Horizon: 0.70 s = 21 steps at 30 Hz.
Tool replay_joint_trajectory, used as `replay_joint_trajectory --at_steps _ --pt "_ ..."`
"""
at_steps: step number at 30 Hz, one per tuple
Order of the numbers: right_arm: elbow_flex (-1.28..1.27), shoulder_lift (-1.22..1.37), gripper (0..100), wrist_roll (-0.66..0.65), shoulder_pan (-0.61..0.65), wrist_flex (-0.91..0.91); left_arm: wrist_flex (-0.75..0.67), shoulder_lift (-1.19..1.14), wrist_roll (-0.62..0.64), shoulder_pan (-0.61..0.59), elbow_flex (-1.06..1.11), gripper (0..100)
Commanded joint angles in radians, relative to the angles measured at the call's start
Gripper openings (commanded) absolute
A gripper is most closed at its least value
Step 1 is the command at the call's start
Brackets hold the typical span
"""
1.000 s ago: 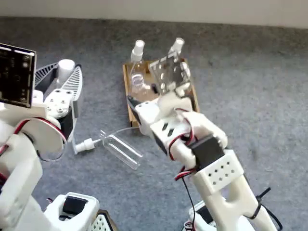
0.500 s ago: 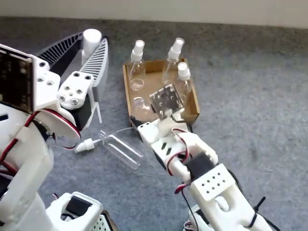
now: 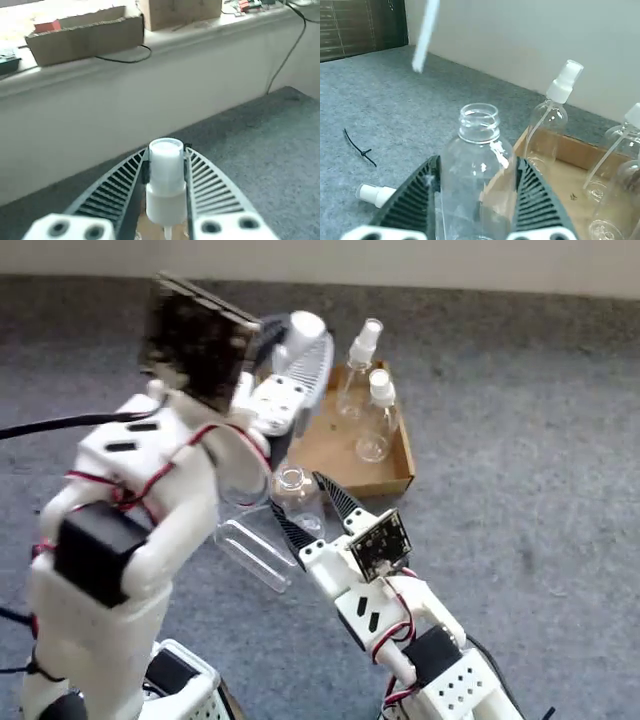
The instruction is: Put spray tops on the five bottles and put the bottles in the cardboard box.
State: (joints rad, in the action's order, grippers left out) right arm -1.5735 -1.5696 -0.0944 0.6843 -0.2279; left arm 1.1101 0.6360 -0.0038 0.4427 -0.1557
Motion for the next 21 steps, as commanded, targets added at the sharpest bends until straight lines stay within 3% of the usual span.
replay_joint_trajectory --at_steps 1,12,21 --pt "0.010 -0.053 0.5 -0.012 0.008 -0.012 -0.081 0.012 0.011 0.044 0.114 0" --pt "0.004 -0.062 0.5 -0.012 0.010 -0.012 -0.272 0.012 0.003 0.031 0.173 0" --pt "0.002 -0.062 0.5 -0.012 0.010 -0.012 -0.270 0.008 0.003 -0.033 0.185 0"
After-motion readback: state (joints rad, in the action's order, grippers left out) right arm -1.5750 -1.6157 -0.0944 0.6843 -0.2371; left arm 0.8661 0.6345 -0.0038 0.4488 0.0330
